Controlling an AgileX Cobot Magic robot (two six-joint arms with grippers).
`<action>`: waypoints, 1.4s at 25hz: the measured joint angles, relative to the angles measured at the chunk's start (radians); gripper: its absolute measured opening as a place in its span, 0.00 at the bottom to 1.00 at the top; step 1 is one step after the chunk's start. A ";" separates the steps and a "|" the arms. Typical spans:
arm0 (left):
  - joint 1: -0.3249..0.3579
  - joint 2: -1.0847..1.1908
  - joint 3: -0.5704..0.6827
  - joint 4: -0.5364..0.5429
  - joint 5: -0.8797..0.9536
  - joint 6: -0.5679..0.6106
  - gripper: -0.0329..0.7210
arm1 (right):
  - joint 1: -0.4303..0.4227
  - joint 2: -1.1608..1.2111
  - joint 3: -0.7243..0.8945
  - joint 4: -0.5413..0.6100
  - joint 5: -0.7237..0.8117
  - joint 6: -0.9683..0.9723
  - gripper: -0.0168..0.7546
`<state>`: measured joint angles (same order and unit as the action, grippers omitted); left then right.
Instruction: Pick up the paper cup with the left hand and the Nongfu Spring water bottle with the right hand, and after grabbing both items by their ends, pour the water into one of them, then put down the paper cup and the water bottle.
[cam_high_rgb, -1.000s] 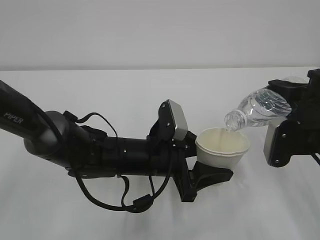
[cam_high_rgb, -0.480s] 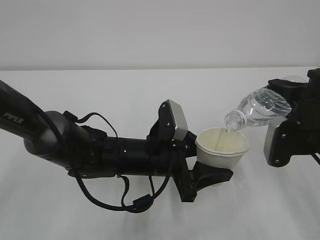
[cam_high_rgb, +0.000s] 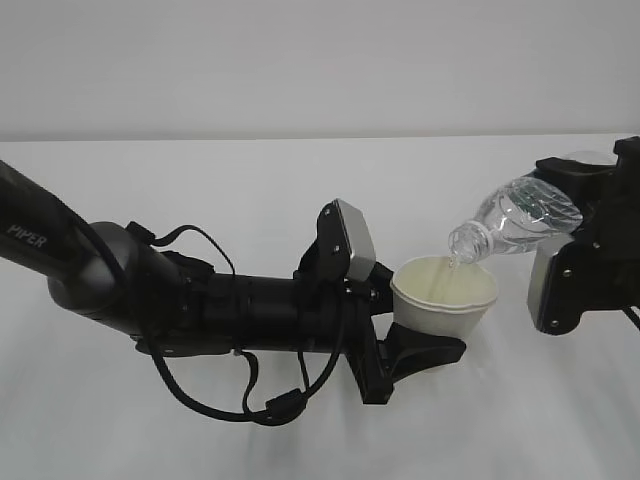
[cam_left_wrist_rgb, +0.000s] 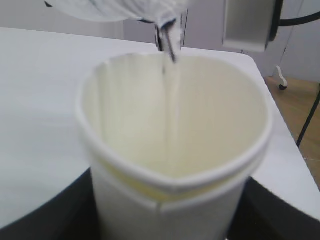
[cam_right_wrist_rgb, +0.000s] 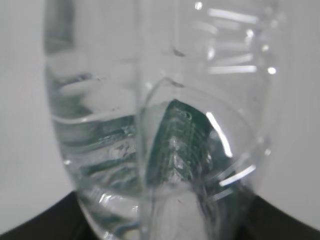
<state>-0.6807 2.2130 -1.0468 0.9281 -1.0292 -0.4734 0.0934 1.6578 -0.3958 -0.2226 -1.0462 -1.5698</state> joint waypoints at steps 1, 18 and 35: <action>0.000 0.000 0.000 0.000 0.000 0.000 0.65 | 0.000 0.000 0.000 -0.002 0.000 -0.002 0.50; 0.000 0.000 0.000 0.000 0.004 0.000 0.65 | 0.000 0.000 0.000 -0.014 -0.001 -0.002 0.50; 0.000 0.000 0.000 0.000 0.004 0.000 0.65 | 0.000 0.000 0.000 -0.014 -0.001 -0.004 0.50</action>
<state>-0.6807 2.2130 -1.0468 0.9281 -1.0253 -0.4734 0.0934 1.6578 -0.3958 -0.2366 -1.0469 -1.5738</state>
